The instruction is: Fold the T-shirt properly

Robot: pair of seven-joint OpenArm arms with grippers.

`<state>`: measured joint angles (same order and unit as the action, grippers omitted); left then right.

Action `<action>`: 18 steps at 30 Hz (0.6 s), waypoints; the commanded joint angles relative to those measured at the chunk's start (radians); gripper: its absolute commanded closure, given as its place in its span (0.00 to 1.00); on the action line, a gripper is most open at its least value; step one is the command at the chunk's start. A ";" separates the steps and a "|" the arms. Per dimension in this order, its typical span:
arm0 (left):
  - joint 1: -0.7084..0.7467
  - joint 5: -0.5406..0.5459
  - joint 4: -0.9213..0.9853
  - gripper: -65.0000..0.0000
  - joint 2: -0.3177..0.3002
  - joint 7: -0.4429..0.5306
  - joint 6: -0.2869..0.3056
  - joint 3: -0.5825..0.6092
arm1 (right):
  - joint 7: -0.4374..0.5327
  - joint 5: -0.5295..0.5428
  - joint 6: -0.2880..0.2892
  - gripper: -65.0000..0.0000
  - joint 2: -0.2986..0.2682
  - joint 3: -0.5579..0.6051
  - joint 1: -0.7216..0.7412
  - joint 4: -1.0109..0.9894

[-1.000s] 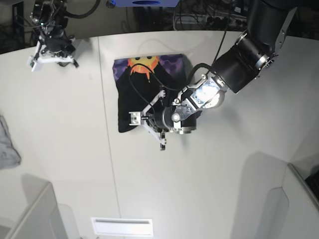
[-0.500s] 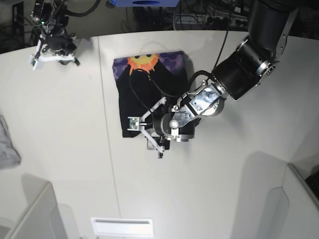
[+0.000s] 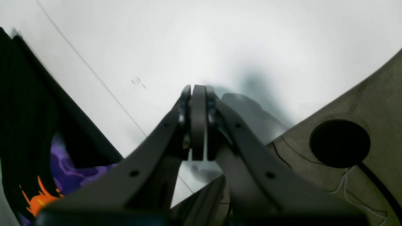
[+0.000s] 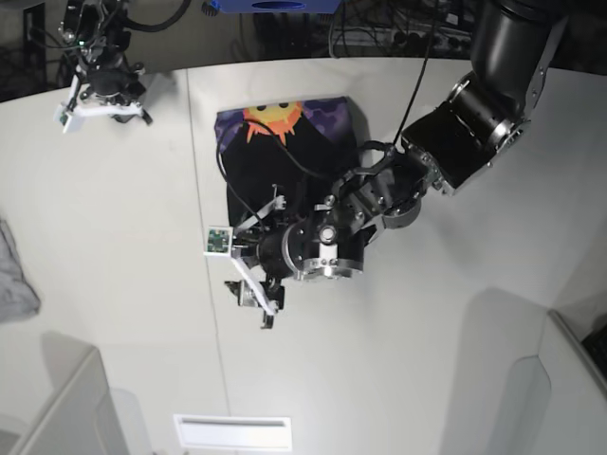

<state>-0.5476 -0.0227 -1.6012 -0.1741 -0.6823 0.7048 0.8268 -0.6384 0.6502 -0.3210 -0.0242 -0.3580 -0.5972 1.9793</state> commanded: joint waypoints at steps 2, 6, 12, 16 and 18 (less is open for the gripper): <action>0.060 -0.009 -0.072 0.64 -0.028 -0.007 -0.007 -0.116 | 0.018 0.003 0.050 1.00 -0.013 -0.003 -0.004 0.025; 0.215 -0.009 -0.193 1.00 -0.028 -0.007 -0.007 -0.335 | 0.018 0.000 0.188 1.00 -0.015 -0.014 0.000 0.025; 0.456 0.000 -0.331 1.00 -0.064 0.006 -0.007 -0.559 | 0.136 -0.272 0.293 1.00 -0.007 0.046 -0.033 0.025; 0.587 0.002 -0.340 1.00 -0.140 0.221 -0.007 -0.613 | 0.266 -0.404 0.302 1.00 -0.006 0.106 -0.085 0.025; 0.668 0.002 -0.339 1.00 -0.173 0.372 -0.007 -0.639 | 0.332 -0.409 0.302 1.00 -0.007 0.109 -0.116 0.025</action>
<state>0.1249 -0.0334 -1.9247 -0.3447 -0.3218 0.7036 0.1890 -0.3279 0.2451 -0.0166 -0.0235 -0.2440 -0.7048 1.9842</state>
